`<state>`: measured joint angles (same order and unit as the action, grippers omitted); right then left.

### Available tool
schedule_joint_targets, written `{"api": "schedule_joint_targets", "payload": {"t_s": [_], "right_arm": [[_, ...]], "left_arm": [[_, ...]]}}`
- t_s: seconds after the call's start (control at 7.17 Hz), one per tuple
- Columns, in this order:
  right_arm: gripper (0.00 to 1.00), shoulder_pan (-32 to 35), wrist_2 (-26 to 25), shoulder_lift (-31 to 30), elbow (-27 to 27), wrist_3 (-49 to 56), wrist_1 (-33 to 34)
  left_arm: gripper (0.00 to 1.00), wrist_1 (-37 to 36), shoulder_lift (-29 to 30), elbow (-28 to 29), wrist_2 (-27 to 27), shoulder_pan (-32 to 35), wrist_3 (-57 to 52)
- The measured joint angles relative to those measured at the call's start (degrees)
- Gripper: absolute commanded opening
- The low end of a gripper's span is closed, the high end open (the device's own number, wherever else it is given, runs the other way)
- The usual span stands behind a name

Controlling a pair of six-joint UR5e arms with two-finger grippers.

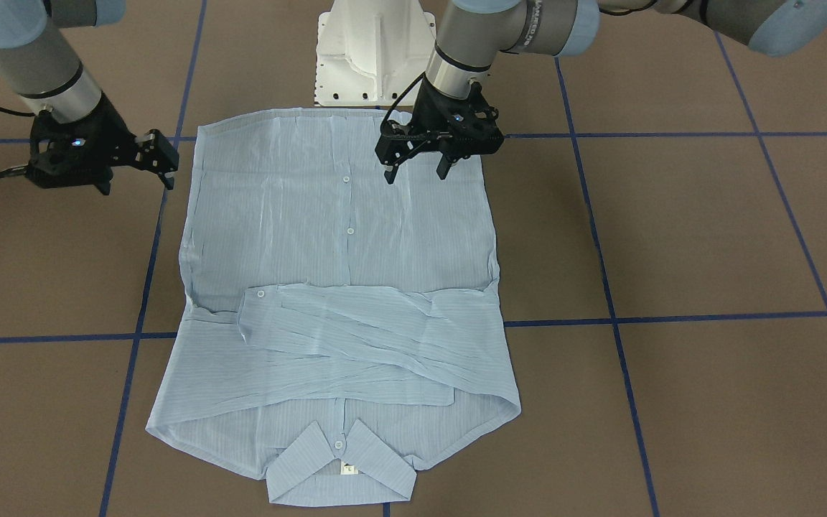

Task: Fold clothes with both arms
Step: 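Move both grippers to the shirt's side edges near the hem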

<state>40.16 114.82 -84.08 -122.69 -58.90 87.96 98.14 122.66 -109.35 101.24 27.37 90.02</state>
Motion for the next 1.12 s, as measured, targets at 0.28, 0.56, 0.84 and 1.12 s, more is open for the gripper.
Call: {"api": "schedule_joint_targets", "payload": {"t_s": [0.28, 0.56, 0.84, 1.12], "right_arm": [[1.00, -14.2, -11.0, -7.2, -2.7, -15.5, -10.1], [1.00, -23.5, -18.3, -9.7, -3.0, -24.5, -12.1], [0.99, -26.5, -20.3, -10.5, -1.2, -27.9, -12.6], [0.93, -26.9, -20.1, -10.7, 0.9, -28.3, -12.9]], "left_arm": [[1.00, -0.8, -6.4, -5.0, 1.3, 0.0, -5.8], [1.00, -0.9, -8.8, -6.2, 1.4, -0.2, -7.2], [1.00, -0.9, -9.0, -6.3, 1.4, -0.4, -7.3], [1.00, -0.9, -8.8, -6.3, 1.4, -0.5, -7.2]]}}
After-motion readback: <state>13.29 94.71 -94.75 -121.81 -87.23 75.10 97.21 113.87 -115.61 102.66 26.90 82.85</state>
